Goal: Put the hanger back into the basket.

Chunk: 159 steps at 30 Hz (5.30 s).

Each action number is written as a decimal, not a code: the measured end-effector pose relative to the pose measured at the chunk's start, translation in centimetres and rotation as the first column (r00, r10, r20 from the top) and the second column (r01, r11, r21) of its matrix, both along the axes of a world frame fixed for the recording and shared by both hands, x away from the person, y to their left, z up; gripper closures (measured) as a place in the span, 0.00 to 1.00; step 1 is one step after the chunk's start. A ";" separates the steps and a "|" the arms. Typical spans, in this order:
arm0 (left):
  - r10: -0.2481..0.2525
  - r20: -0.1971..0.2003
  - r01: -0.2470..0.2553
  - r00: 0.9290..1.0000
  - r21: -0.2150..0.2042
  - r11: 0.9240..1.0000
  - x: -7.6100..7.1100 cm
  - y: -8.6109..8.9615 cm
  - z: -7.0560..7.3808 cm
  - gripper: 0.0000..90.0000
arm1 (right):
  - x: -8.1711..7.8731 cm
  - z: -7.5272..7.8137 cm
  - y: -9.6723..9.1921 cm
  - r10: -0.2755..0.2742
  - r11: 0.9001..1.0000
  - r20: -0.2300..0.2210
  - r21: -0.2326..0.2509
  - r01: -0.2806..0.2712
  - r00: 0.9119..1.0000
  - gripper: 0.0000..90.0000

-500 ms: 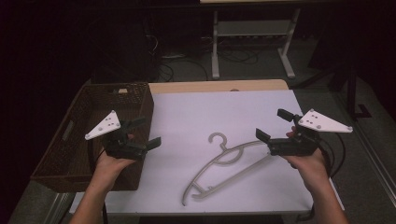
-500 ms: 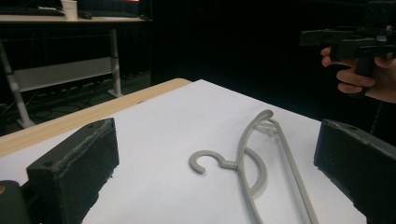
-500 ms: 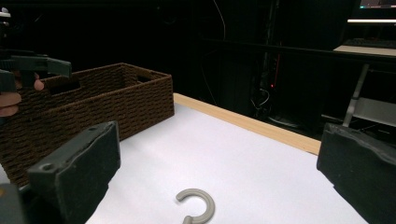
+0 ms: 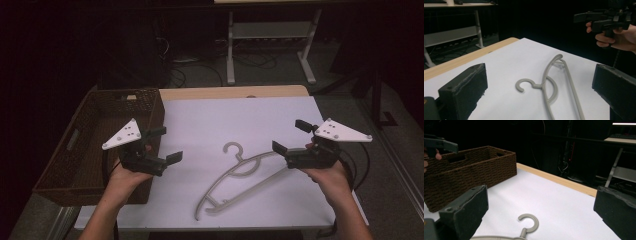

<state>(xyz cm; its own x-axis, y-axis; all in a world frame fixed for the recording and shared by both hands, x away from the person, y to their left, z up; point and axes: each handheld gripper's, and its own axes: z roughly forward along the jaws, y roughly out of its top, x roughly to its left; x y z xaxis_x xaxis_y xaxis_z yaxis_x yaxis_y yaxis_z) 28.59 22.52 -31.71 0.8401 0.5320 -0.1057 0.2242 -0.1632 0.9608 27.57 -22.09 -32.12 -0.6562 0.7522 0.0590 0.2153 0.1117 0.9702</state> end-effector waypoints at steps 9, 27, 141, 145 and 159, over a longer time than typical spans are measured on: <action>-0.046 -0.044 0.048 0.998 0.033 0.998 0.3 -1.8 -1.8 0.00 | -0.1 -1.7 0.6 0.003 0.998 -0.055 -0.056 -0.006 0.998 0.00; -0.069 -0.100 0.076 0.993 0.073 0.994 1.1 -4.1 -6.1 0.00 | -0.6 -4.7 1.0 0.013 0.995 -0.138 -0.092 -0.026 0.990 0.00; -0.102 -0.155 0.124 0.983 0.139 0.982 1.4 -5.2 -9.4 0.00 | 0.2 -11.2 6.1 0.048 0.898 -0.407 -0.383 -0.218 0.912 0.99; -0.103 -0.156 0.126 0.982 0.144 0.981 1.4 -5.4 -9.3 0.00 | 0.2 -11.9 6.3 0.045 0.888 -0.423 -0.399 -0.231 0.905 0.99; -0.081 -0.175 0.114 0.981 0.183 0.976 2.4 -6.1 -9.6 0.00 | 0.4 -12.0 6.3 0.043 0.894 -0.429 -0.387 -0.226 0.902 0.99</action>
